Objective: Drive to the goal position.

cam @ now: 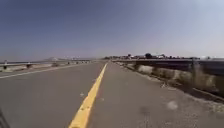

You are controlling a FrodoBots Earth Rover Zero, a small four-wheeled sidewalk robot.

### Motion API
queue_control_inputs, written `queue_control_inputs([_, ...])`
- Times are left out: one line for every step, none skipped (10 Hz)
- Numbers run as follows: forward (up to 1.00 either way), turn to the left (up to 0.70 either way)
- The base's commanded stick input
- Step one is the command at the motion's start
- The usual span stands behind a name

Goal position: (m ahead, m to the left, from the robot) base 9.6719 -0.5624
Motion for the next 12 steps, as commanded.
queue_control_inputs([0.50, 0.00])
queue_control_inputs([0.50, 0.00])
queue_control_inputs([0.50, 0.00])
queue_control_inputs([0.50, 0.00])
queue_control_inputs([0.50, 0.00])
queue_control_inputs([0.50, 0.00])
queue_control_inputs([0.50, 0.00])
queue_control_inputs([0.50, 0.00])
queue_control_inputs([0.50, 0.00])
queue_control_inputs([0.50, 0.00])
queue_control_inputs([0.50, 0.00])
queue_control_inputs([0.50, 0.00])
